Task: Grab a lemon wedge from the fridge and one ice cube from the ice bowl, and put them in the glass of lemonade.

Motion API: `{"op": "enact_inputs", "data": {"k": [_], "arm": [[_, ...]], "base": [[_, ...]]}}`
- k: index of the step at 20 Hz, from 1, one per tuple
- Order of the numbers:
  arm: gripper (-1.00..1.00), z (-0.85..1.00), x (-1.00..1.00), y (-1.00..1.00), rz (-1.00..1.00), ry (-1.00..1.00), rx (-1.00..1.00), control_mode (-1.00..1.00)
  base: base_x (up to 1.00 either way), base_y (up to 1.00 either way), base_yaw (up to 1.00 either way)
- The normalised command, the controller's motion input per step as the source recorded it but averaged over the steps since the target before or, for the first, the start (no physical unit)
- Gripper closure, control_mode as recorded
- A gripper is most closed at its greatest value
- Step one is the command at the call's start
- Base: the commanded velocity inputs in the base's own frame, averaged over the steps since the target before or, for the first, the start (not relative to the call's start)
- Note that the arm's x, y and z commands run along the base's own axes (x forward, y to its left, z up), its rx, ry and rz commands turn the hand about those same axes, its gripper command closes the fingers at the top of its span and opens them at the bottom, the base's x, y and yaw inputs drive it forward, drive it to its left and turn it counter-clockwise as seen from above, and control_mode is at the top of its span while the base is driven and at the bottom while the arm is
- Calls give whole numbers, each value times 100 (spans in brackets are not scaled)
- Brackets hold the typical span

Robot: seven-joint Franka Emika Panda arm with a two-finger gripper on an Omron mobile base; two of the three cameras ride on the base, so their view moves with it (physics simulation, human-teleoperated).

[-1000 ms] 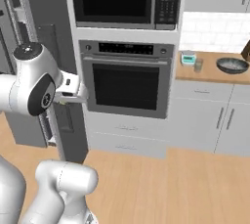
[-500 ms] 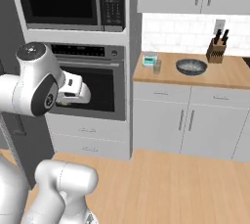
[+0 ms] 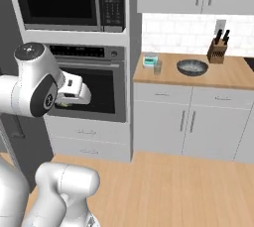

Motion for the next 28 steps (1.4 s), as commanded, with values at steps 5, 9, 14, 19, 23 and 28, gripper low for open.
{"op": "enact_inputs", "data": {"k": [5,9,14,19,23,28], "arm": [[100,0,0,0,0,0,0,100],[100,0,0,0,0,0,0,100],[100,0,0,0,0,0,0,100],[100,0,0,0,0,0,0,100],[100,0,0,0,0,0,0,100],[100,0,0,0,0,0,0,100]], "base": [[0,-100,-13],[1,-97,-40],[11,-85,-50],[34,-67,-48],[72,-43,-33],[100,-12,-1]]}}
